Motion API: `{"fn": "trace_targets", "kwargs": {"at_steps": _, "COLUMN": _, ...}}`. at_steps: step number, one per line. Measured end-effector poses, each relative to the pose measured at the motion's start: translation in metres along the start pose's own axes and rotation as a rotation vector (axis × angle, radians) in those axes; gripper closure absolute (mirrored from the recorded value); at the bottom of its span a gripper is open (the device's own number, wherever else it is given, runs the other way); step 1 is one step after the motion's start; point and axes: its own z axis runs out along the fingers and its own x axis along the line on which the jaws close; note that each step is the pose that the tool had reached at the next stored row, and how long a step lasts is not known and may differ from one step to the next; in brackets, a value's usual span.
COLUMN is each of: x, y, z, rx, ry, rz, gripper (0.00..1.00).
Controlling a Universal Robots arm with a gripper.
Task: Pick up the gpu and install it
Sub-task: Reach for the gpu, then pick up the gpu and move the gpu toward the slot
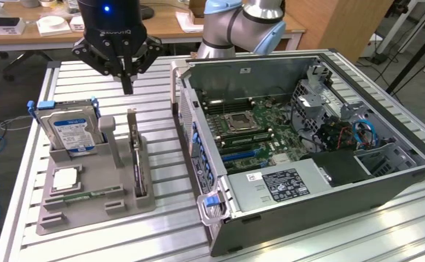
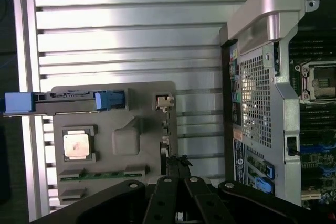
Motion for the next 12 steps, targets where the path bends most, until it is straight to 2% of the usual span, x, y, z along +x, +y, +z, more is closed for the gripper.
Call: {"fn": "trace_targets", "kwargs": {"at_steps": 12, "x": 0.0, "y": -0.0001, "z": 0.0, "rx": 0.0, "ry": 0.0001, "rz": 0.0, "gripper": 0.89}}
